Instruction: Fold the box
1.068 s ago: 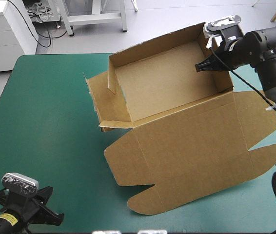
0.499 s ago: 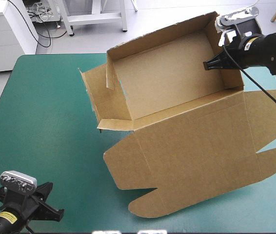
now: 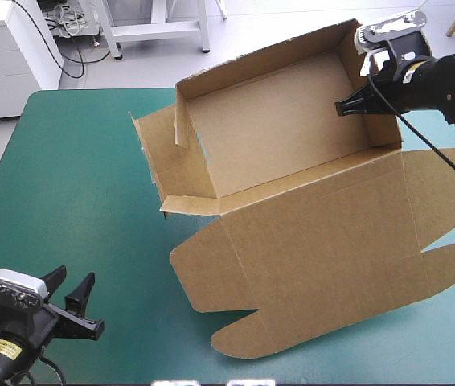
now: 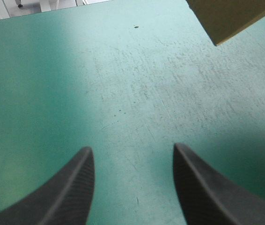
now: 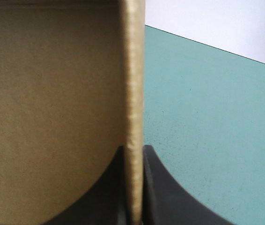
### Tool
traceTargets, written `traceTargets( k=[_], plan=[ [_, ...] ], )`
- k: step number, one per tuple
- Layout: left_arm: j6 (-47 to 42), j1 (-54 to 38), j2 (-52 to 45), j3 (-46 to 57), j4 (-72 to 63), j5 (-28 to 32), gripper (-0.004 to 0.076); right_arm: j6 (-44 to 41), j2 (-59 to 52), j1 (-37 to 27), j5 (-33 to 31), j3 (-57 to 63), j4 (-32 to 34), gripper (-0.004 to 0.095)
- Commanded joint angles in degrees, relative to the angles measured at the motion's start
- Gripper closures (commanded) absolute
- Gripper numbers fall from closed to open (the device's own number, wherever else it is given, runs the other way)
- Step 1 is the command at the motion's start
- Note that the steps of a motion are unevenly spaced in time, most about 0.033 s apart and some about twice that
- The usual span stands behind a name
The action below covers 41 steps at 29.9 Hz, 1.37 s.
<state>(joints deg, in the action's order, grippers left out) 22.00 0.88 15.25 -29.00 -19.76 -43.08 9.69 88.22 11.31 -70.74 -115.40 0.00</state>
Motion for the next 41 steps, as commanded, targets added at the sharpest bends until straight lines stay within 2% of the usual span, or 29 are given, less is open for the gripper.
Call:
traceTargets(
  k=[1,8,13,17,22,28,34,37,41],
  plan=[
    [0.09,0.01,0.72,-1.86,-3.67,4.13,0.0264,0.02,-2.34,-0.07,3.75,-1.77,0.00,0.0929],
    [-0.06,0.01,0.72,-1.27,-8.37,4.55,0.0265,0.16,-2.34,-0.07,3.75,-1.77,0.00,0.0930],
    [-5.89,0.01,4.50,-3.31,-4.56,5.75,0.0265,0.16,-2.34,-0.07,3.75,-1.77,0.00,0.0930],
    [-8.40,0.01,12.74,-6.73,-3.37,6.01,0.0265,0.16,-2.34,-0.07,3.75,-1.77,0.00,0.0930],
    [-13.89,0.01,25.33,-11.62,-3.77,9.23,0.0265,0.54,-2.34,-0.07,3.75,-1.77,0.00,0.0930],
    [-14.05,-0.54,37.64,-18.23,-5.37,8.44,0.0265,0.54,-2.34,-0.07,3.75,-1.77,0.00,0.0930],
    [-6.29,-4.85,47.40,-22.56,-14.33,8.16,0.0265,0.54,-2.34,-0.07,3.75,-1.77,0.00,0.0930],
    [3.87,-8.49,52.09,-22.97,-27.09,7.91,0.0265,0.54,-2.34,-0.07,3.75,-1.77,-0.44,0.0930],
    [20.44,-11.84,59.66,-22.97,-45.44,3.33,0.0265,0.42,-2.34,-0.07,3.75,-1.77,-0.44,0.0930]
  ],
)
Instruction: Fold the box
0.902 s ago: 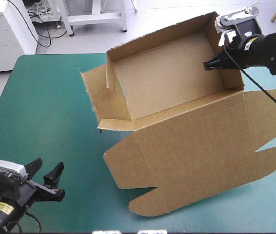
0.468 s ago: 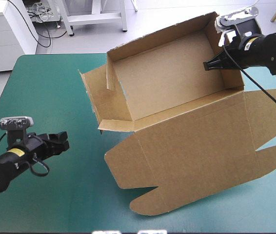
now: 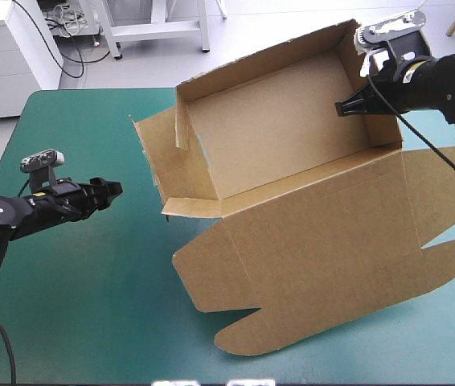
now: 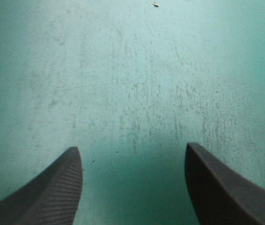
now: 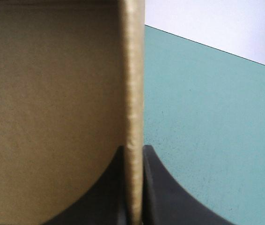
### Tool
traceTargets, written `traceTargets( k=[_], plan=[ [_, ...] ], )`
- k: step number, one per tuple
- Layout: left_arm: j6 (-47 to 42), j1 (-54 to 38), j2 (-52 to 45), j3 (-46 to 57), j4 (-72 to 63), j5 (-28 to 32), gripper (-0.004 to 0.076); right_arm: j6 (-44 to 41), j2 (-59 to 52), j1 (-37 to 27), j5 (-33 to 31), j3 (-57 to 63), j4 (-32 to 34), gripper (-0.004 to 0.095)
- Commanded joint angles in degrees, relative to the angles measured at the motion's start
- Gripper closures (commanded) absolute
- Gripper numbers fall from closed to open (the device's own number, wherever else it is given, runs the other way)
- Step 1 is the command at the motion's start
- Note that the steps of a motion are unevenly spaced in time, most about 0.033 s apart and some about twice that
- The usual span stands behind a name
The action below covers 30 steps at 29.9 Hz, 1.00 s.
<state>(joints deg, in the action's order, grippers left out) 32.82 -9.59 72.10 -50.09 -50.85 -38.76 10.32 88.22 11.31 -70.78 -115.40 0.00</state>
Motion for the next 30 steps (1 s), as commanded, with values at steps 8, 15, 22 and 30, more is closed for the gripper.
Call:
traceTargets(
  k=[8,15,22,30],
  plan=[
    [28.34,-0.54,16.93,-1.89,-39.31,-13.24,0.0265,-0.06,-2.22,-0.07,3.78,-1.77,-3.25,0.0930],
    [37.96,2.77,20.54,-1.89,-49.41,-25.66,0.0265,-0.06,-1.61,-0.07,3.78,-1.77,-2.99,0.0930],
    [41.78,3.92,19.87,-1.89,-55.13,-34.61,0.0265,-0.27,1.07,-0.07,3.78,-1.77,-3.22,0.0929],
    [42.01,7.34,17.71,-1.89,-55.34,-34.61,0.0265,-0.27,4.34,-0.07,3.78,-1.77,-3.35,0.0929]
  ],
)
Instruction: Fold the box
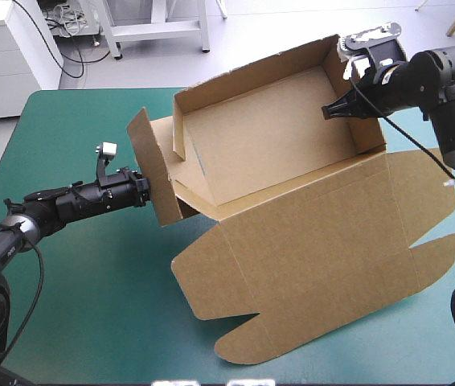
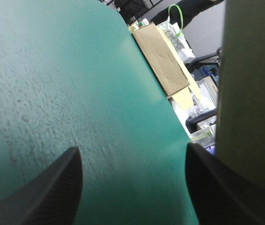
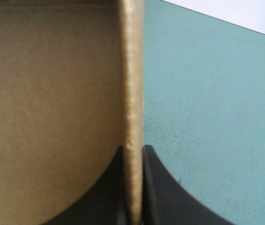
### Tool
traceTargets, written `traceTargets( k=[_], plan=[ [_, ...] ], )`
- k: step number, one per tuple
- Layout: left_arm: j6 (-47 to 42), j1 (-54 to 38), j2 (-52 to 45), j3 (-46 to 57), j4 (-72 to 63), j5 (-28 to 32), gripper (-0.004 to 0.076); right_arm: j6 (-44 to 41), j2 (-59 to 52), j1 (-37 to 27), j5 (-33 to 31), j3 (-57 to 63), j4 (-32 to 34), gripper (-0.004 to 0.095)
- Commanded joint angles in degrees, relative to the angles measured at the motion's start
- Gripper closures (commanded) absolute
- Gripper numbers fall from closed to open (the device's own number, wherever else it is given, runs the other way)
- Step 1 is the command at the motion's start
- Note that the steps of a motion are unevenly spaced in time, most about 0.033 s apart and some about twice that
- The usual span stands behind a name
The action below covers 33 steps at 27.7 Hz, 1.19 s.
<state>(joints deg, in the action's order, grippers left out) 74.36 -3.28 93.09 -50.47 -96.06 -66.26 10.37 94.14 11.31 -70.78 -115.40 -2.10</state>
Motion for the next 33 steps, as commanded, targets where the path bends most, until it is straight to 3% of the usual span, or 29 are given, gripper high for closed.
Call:
traceTargets(
  k=[1,27,29,33],
  plan=[
    [0.47,1.18,-3.54,-1.51,-10.13,-7.10,0.0265,-0.32,-1.25,-0.07,3.78,-1.77,-1.25,0.0930],
    [-2.51,1.63,-9.76,-3.92,-11.12,-6.35,0.0265,0.80,5.99,0.05,3.78,-1.77,-3.02,0.0929],
    [-3.73,1.63,-9.76,-5.31,-11.12,-4.29,0.0265,0.80,6.55,0.05,3.78,-1.77,-3.10,0.0929],
    [-13.96,1.87,-9.76,-11.62,-0.03,7.11,0.0265,0.53,6.81,0.81,3.78,-1.77,-2.61,0.0928]
  ],
)
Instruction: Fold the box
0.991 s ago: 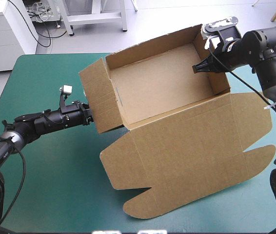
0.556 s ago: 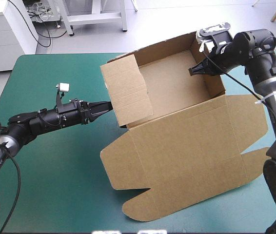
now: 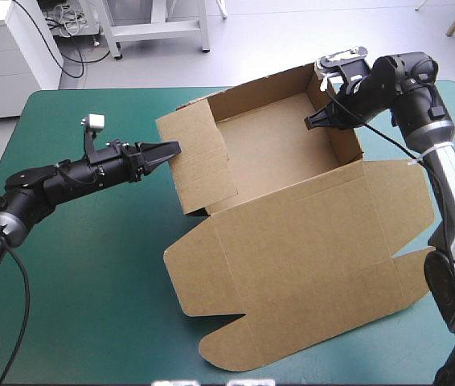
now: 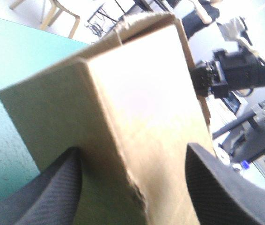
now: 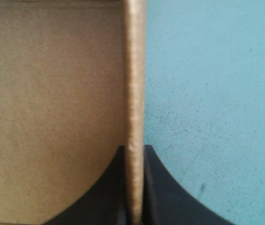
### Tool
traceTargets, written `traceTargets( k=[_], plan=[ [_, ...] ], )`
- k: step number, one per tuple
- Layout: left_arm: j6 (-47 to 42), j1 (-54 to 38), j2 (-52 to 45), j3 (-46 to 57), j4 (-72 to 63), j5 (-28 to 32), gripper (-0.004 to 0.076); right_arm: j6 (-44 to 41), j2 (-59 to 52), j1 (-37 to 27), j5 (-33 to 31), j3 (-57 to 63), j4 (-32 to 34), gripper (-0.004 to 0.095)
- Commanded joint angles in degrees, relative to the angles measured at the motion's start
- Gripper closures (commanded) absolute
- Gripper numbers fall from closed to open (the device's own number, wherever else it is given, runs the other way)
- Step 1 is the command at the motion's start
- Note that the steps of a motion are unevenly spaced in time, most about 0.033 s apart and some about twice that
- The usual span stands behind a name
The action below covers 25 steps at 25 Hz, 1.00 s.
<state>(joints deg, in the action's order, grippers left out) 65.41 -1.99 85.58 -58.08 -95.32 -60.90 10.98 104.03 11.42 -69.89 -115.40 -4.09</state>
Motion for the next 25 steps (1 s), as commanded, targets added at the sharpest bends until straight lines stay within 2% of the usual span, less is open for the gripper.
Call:
traceTargets(
  k=[1,5,7,17,22,25],
  plan=[
    [-8.43,1.34,-2.25,-5.63,3.01,4.16,0.0265,-0.23,-3.08,1.50,2.89,-1.77,-0.24,0.0928],
    [-22.15,7.26,-2.25,-12.66,21.60,13.00,0.0286,-4.55,-3.08,7.57,4.74,-1.77,7.02,0.0928],
    [-31.95,10.59,-2.25,-15.87,31.85,16.69,0.0294,-5.69,-3.08,9.57,5.10,-1.77,7.48,0.0928],
    [-59.85,16.37,-1.95,-20.20,62.36,17.27,0.0311,-9.65,-3.08,14.17,6.56,-1.77,7.08,0.0928],
    [-68.24,18.20,-0.37,-20.20,72.59,16.20,0.0402,-11.87,-3.08,16.57,7.42,-1.77,7.19,0.0928],
    [-68.90,18.71,0.68,-20.20,74.97,16.13,0.0528,-12.68,-3.08,17.52,7.29,-1.77,6.77,0.0928]
  ],
)
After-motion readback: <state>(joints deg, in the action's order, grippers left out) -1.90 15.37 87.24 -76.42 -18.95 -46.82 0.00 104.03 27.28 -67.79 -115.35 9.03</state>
